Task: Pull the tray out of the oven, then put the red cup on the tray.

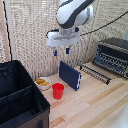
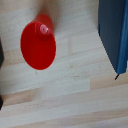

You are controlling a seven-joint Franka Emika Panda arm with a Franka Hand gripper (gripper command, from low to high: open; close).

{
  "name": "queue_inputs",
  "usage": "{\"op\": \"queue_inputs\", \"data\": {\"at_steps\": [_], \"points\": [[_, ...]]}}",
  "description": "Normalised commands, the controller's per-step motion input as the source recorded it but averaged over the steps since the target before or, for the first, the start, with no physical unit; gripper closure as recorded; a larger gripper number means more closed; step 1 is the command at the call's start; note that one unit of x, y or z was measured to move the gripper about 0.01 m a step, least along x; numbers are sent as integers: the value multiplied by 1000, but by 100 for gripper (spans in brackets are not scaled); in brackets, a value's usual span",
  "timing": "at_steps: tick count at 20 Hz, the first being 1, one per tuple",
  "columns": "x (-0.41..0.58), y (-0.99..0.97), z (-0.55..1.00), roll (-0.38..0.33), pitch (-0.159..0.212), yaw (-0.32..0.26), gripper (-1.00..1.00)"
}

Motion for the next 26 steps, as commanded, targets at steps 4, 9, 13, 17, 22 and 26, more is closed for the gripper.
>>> {"op": "queue_inputs", "data": {"at_steps": [4,9,13,17,22,26], "points": [[-76,-349,0,-358,-52,108,-100],[-69,-345,0,-367,-47,106,-100],[-70,-351,0,-370,-41,102,-100],[-42,-358,-1,-365,-38,100,-100],[-23,-359,-13,-361,-33,99,-100],[0,-364,-48,-347,-21,105,-100]]}}
